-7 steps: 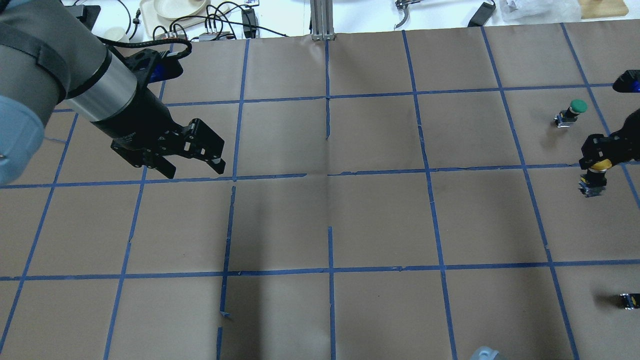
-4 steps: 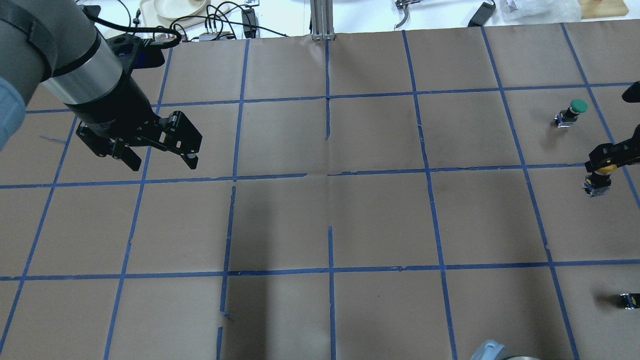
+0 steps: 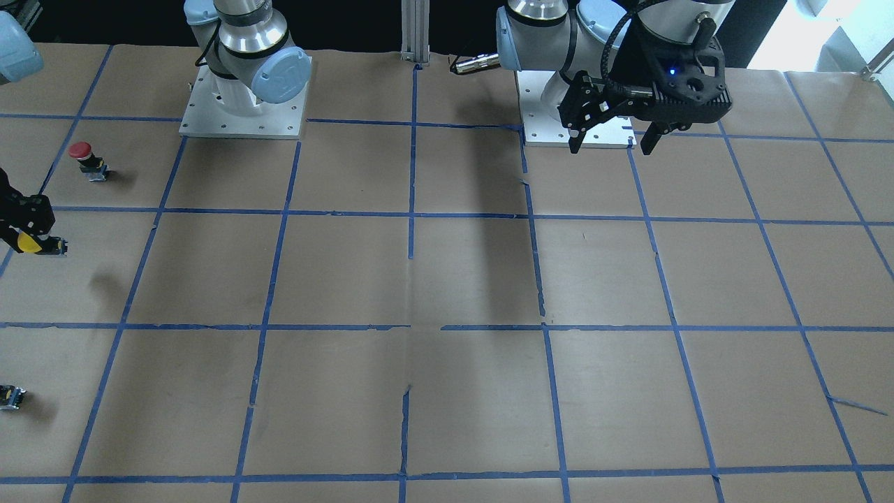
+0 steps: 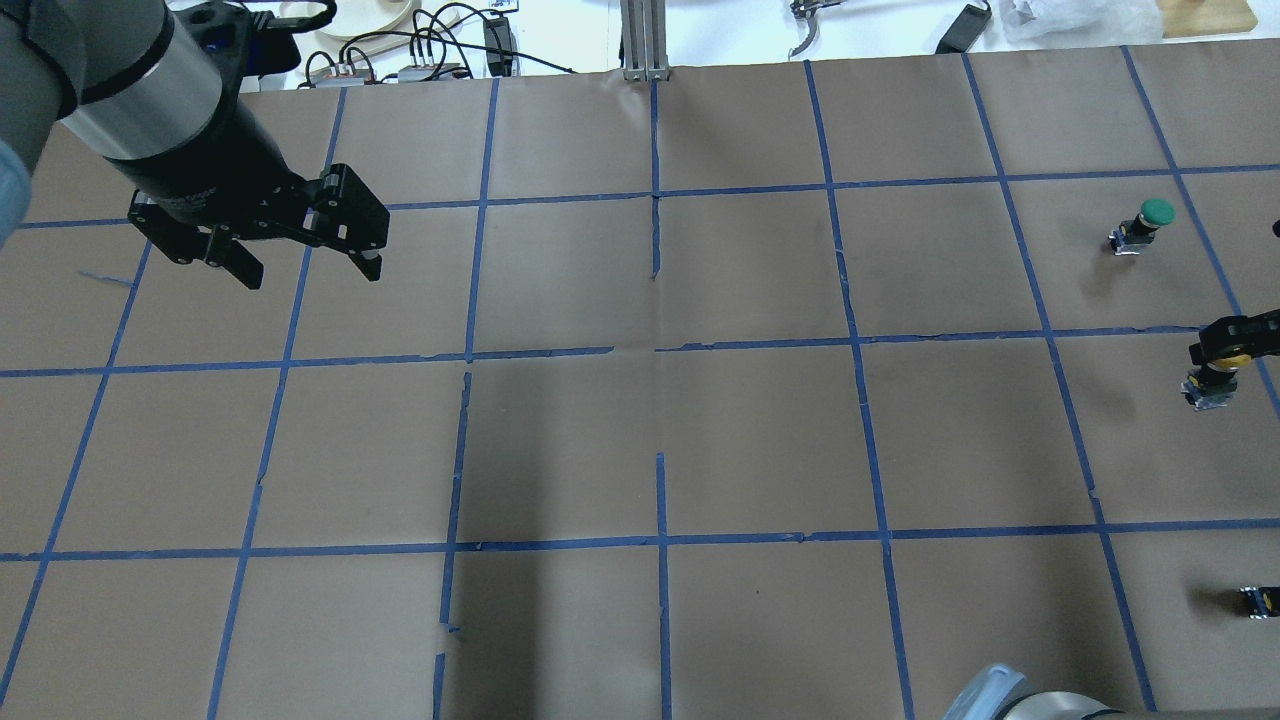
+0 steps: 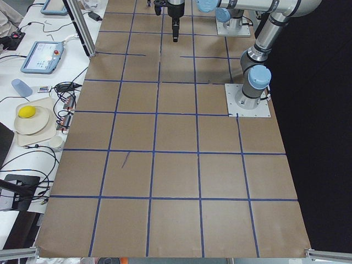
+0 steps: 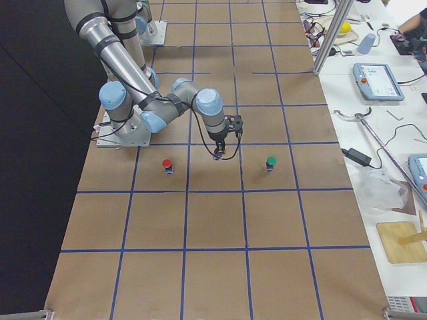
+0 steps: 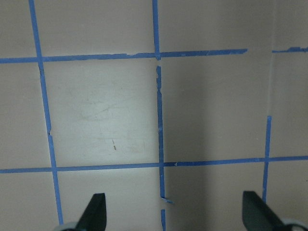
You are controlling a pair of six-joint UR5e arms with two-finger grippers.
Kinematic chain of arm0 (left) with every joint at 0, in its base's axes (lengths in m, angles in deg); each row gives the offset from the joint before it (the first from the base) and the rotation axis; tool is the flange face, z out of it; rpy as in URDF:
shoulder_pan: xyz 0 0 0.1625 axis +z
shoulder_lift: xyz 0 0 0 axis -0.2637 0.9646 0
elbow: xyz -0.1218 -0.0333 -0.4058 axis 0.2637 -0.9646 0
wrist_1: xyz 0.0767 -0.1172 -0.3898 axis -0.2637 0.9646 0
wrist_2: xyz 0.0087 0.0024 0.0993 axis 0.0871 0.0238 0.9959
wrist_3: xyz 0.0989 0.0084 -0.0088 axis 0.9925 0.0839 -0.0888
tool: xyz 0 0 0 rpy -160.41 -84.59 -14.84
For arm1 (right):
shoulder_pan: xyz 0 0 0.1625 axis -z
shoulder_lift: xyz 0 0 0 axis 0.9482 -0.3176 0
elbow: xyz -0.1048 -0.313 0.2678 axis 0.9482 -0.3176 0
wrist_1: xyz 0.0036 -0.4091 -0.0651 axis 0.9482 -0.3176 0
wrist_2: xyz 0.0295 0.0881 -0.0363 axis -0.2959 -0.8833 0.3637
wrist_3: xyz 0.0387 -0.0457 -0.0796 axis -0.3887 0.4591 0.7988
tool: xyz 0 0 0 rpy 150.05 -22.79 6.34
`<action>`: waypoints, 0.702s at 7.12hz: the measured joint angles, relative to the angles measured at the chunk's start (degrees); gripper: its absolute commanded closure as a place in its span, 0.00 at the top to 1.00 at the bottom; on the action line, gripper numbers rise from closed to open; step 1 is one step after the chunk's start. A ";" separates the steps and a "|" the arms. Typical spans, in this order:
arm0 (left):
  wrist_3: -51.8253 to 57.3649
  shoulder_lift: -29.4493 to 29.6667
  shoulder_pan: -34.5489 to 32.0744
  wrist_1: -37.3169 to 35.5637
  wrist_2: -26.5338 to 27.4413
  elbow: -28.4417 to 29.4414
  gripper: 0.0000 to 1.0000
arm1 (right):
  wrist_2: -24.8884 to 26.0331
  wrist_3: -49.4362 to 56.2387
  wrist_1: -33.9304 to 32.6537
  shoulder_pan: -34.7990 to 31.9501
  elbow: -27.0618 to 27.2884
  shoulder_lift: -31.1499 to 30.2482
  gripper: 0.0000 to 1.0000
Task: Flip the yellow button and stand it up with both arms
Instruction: 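Set the button upright on the table and open the right gripper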
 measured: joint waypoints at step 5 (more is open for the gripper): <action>-3.44 0.13 -0.15 -3.20 -0.27 -0.54 1.00 | -3.99 -0.38 -3.61 2.00 0.39 2.38 0.12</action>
